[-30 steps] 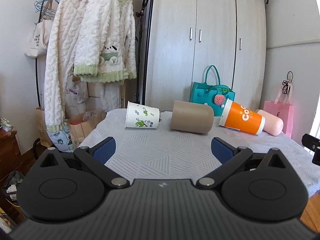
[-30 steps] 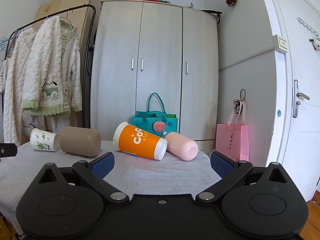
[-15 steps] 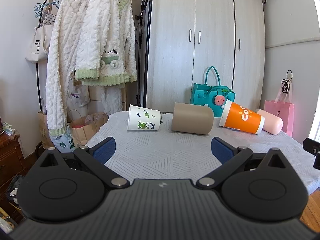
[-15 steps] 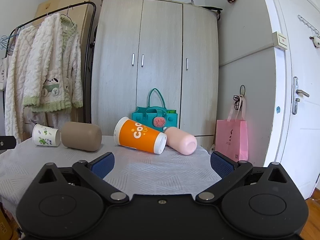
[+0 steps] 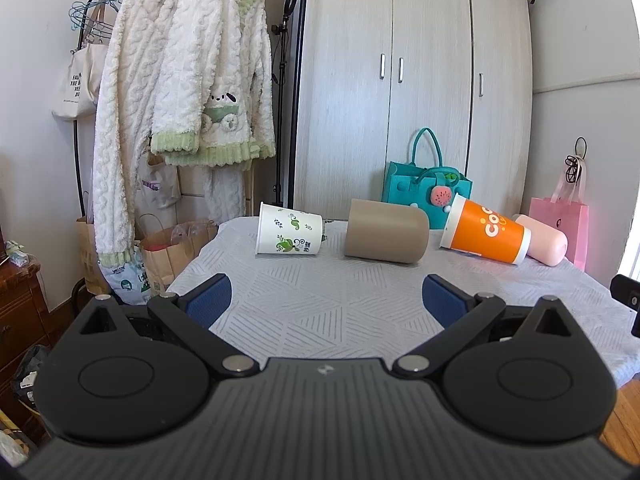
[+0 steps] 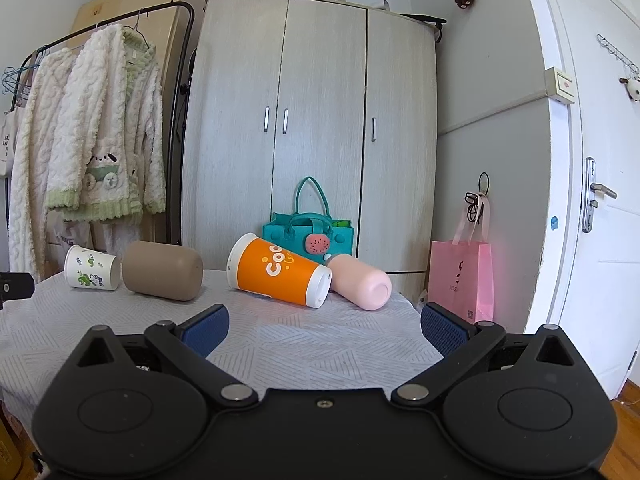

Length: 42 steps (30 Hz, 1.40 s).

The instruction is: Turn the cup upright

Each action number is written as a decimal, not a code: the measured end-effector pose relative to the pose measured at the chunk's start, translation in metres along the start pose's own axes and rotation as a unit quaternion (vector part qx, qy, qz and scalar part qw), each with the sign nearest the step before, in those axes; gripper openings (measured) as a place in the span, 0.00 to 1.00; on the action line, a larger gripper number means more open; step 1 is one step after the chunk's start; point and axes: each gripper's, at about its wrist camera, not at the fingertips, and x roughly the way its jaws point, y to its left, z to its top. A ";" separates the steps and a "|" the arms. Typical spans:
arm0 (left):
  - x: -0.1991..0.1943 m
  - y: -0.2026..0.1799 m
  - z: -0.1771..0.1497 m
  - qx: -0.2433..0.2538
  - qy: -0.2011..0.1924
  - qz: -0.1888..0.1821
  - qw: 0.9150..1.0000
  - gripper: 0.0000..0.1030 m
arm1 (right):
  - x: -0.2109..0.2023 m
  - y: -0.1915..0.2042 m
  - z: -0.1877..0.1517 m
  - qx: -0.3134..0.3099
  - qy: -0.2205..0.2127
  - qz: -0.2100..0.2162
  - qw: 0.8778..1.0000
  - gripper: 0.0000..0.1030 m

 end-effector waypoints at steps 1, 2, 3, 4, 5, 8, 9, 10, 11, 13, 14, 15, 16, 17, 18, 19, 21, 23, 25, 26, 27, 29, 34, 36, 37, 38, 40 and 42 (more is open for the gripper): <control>0.000 0.000 0.000 0.000 0.001 0.000 1.000 1.00 | 0.000 0.000 0.000 0.000 0.001 0.000 1.000 1.00; 0.000 0.000 0.000 0.000 0.002 -0.001 1.000 1.00 | 0.001 0.000 0.000 -0.001 0.001 -0.001 1.000 1.00; 0.001 0.000 0.000 -0.001 0.003 -0.001 1.000 1.00 | 0.001 -0.001 0.000 0.000 0.001 -0.001 1.000 1.00; 0.001 0.001 0.000 -0.001 0.005 -0.002 1.000 1.00 | 0.001 -0.001 0.000 -0.001 0.002 0.000 1.000 1.00; 0.002 0.001 0.000 -0.002 0.008 -0.002 1.000 1.00 | 0.001 -0.001 0.000 -0.001 0.002 0.000 1.000 1.00; 0.005 0.002 0.002 -0.011 0.016 0.012 1.000 1.00 | 0.002 -0.001 0.000 -0.006 0.005 0.001 1.000 1.00; 0.006 0.003 0.002 -0.012 0.019 0.017 1.000 1.00 | 0.003 0.000 0.000 -0.011 0.007 0.002 1.000 1.00; 0.007 0.003 0.003 -0.011 0.022 0.021 0.999 1.00 | 0.003 0.000 0.000 -0.016 0.009 0.001 1.000 1.00; 0.008 0.003 0.003 -0.010 0.027 0.023 0.999 1.00 | 0.004 0.001 0.000 -0.019 0.009 -0.001 1.000 1.00; 0.012 0.003 0.004 -0.007 0.042 0.032 0.999 1.00 | 0.005 0.000 -0.001 -0.022 0.010 -0.004 1.000 1.00; 0.015 0.003 0.005 -0.006 0.051 0.040 0.998 1.00 | 0.005 0.000 -0.001 -0.021 0.012 -0.001 1.000 1.00; 0.019 0.003 0.006 -0.009 0.063 0.049 0.997 1.00 | 0.006 -0.001 0.000 -0.021 0.016 0.004 1.000 1.00; 0.024 0.003 0.009 -0.010 0.081 0.063 0.995 1.00 | 0.007 -0.002 0.001 -0.019 0.021 0.011 1.000 1.00; 0.027 0.003 0.010 -0.011 0.092 0.075 0.993 1.00 | 0.009 -0.005 0.002 -0.015 0.028 0.017 0.999 1.00; 0.028 0.004 0.012 -0.012 0.097 0.082 0.992 1.00 | 0.012 -0.008 0.003 -0.008 0.038 0.026 0.999 1.00; 0.029 0.005 0.013 -0.015 0.098 0.083 0.992 1.00 | 0.015 -0.012 0.005 -0.001 0.048 0.038 0.998 1.00; 0.029 0.010 0.017 -0.018 0.098 0.071 0.992 1.00 | 0.021 -0.020 0.009 0.011 0.064 0.066 0.996 1.00; 0.032 0.013 0.022 -0.015 0.102 0.060 0.993 1.00 | 0.027 -0.026 0.015 0.013 0.069 0.090 0.993 1.00; 0.036 0.016 0.030 -0.007 0.113 0.049 0.992 1.00 | 0.032 -0.028 0.027 -0.001 0.073 0.120 0.990 1.00; 0.039 0.016 0.034 -0.002 0.117 0.039 0.992 1.00 | 0.034 -0.029 0.034 -0.009 0.072 0.133 0.988 1.00; 0.041 0.018 0.038 0.002 0.118 0.025 0.993 1.00 | 0.035 -0.030 0.042 -0.016 0.069 0.145 0.987 1.00; 0.049 0.021 0.045 0.011 0.120 0.000 0.993 1.00 | 0.036 -0.029 0.057 -0.033 0.062 0.169 0.983 1.00; 0.067 0.031 0.060 -0.018 0.140 -0.010 0.990 1.00 | 0.049 -0.023 0.090 -0.056 0.046 0.235 0.969 1.00; 0.075 0.036 0.064 -0.041 0.157 -0.022 0.987 1.00 | 0.055 -0.019 0.098 -0.058 0.034 0.258 0.964 1.00; 0.079 0.039 0.064 -0.052 0.163 -0.028 0.985 1.00 | 0.058 -0.018 0.101 -0.056 0.030 0.263 0.963 1.00; 0.082 0.041 0.064 -0.064 0.170 -0.034 0.983 1.00 | 0.062 -0.015 0.103 -0.057 0.027 0.267 0.961 1.00; 0.089 0.044 0.064 -0.082 0.180 -0.047 0.979 1.00 | 0.074 -0.007 0.110 -0.082 0.049 0.283 0.954 1.00; 0.096 0.042 0.064 -0.087 0.187 -0.059 0.977 1.00 | 0.086 0.006 0.113 -0.122 0.068 0.310 0.940 1.00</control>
